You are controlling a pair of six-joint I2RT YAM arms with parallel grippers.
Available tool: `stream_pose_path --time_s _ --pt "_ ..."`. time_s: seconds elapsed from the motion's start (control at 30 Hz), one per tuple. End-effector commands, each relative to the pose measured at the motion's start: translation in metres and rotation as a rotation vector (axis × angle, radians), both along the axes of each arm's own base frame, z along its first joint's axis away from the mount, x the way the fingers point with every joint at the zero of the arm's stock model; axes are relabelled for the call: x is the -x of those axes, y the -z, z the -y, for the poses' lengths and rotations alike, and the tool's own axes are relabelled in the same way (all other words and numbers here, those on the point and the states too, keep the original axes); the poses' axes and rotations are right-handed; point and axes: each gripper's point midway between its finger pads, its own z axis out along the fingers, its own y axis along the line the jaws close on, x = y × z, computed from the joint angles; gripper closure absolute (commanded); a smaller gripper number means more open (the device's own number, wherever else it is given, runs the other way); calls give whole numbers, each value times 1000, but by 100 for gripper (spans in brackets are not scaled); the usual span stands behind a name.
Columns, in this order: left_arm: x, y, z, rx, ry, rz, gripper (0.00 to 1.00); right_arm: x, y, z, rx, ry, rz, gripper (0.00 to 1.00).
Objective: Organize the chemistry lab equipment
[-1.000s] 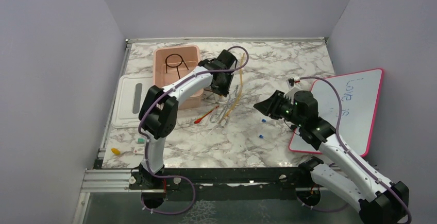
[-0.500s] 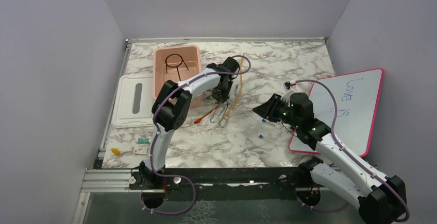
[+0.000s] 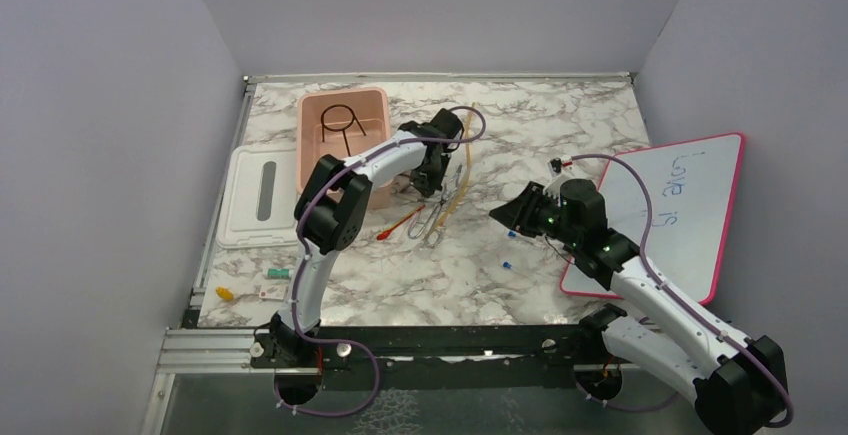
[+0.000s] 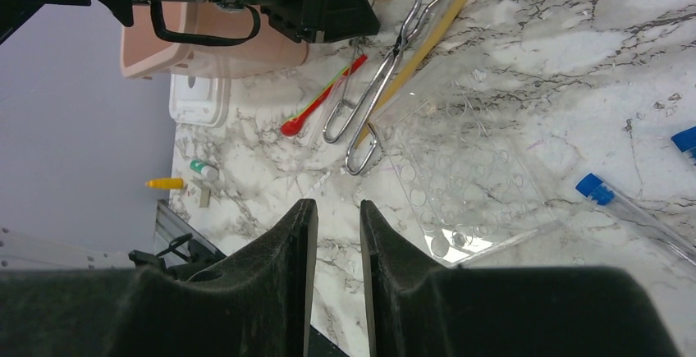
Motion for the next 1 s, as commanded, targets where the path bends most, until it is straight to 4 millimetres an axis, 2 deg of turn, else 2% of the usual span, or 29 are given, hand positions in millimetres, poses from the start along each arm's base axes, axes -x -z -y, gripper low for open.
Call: stream_pose_path --time_s 0.0,0.1,0.2,0.3,0.47,0.6,0.7,0.8,0.9,0.97 --pt "-8 -43 15 93 50 58 100 -1 -8 -3 -20 -9 33 70" --pt "-4 -78 25 176 97 95 100 -1 -12 -1 -21 -4 40 70" --pt "-3 -116 19 201 89 174 100 -3 -19 1 -20 8 64 70" --pt "3 -145 11 220 79 234 100 -6 -27 2 -10 12 83 70" --pt "6 -191 -19 208 15 375 100 -11 -29 5 26 27 81 69" --pt "1 -216 -59 236 -122 476 100 -12 -31 3 9 30 85 69" --pt "-2 -225 -92 284 -221 522 100 -12 -31 0 -4 21 76 69" --pt "-2 -222 -124 323 -313 531 100 -13 -28 -3 -9 12 54 69" --pt "3 -207 -143 360 -361 504 100 -11 -27 -7 -19 -7 45 69" --pt "2 -199 -148 390 -369 474 100 -12 -25 -8 -26 -10 42 69"
